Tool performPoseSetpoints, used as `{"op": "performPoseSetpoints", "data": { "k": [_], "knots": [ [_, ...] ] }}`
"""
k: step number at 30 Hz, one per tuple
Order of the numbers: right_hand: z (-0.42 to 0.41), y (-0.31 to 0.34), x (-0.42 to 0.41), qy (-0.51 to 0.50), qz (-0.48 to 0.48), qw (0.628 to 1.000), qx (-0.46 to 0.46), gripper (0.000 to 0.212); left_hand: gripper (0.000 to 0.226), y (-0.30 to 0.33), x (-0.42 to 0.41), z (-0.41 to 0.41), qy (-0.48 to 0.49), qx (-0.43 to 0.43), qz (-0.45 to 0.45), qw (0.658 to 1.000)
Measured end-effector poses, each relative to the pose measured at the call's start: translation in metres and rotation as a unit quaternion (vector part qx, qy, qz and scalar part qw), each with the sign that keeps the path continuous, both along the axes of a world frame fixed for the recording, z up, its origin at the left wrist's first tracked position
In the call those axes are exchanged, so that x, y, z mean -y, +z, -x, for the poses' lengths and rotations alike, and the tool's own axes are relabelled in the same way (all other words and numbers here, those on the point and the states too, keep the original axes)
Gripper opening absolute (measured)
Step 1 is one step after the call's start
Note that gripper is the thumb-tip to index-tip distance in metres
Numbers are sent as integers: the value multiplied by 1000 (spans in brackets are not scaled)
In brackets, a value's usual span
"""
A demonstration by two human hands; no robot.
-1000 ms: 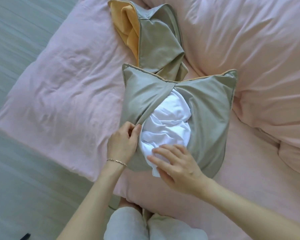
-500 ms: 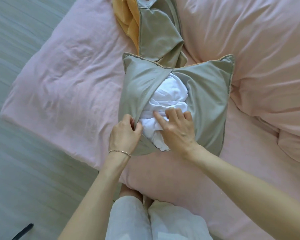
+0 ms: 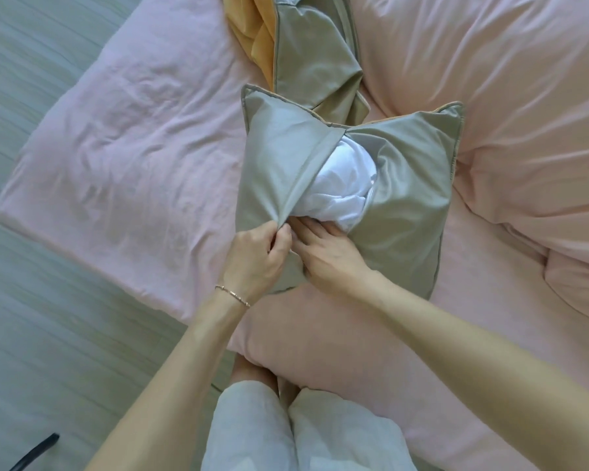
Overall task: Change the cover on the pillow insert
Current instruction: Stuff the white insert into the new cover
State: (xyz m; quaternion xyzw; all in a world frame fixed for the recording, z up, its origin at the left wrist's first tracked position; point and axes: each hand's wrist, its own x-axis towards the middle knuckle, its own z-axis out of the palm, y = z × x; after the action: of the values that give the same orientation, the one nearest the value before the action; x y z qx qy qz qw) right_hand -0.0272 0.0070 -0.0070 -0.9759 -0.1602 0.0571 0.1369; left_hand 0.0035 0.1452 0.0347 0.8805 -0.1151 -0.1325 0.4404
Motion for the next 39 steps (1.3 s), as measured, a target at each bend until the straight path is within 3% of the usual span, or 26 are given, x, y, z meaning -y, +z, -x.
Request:
{"op": "performPoseSetpoints", "data": {
  "k": [2,4,6,9,13,15,17,19,20,22,25,28,31,33,36,39],
  "knots": [
    [-16,-1,2,60,29,991,-118,35,36,7,12,12,-21,25,42,999],
    [-26,1,8,70,116,947,-291,27,41,9,22,15,-46,25,72,996],
    [-29,1,16,30,74,918,-389,23,45,4,30,3,-38,7,57,998],
    [-12,14,26,4,-81,941,-330,15,50,-6,38,-28,6,-75,-17,997],
    [37,29,41,-41,-209,963,-165,29,51,2,48,-40,-54,-90,-178,978],
    [51,40,46,-189,-316,920,-138,30,46,12,50,-44,-27,21,-193,981],
    [48,50,51,-360,-375,853,-48,25,39,17,53,-54,8,144,-137,980],
    [35,50,59,-487,-316,814,8,23,55,12,62,-69,-32,151,-138,978],
    [26,48,62,-527,-273,805,-14,32,61,8,67,-78,-68,120,-162,977],
    [14,40,63,-536,-192,818,-78,45,58,-2,76,-90,-133,55,-229,963],
    [8,23,63,-521,-107,843,-85,24,44,-15,80,-94,-155,44,-284,945],
    [9,29,72,-566,-186,800,-64,17,36,-15,77,-89,-135,90,-280,946],
    [18,56,80,-565,-266,778,-63,18,38,-7,66,-86,-139,227,-207,941],
    [19,82,87,-540,-280,790,-74,16,31,3,53,-78,-175,285,-181,925],
    [8,117,100,-472,-277,833,-77,17,25,28,35,-57,-238,283,-167,914],
    [-10,107,105,-423,-134,891,-98,16,30,33,30,-42,-309,225,-160,910]
  ]
}}
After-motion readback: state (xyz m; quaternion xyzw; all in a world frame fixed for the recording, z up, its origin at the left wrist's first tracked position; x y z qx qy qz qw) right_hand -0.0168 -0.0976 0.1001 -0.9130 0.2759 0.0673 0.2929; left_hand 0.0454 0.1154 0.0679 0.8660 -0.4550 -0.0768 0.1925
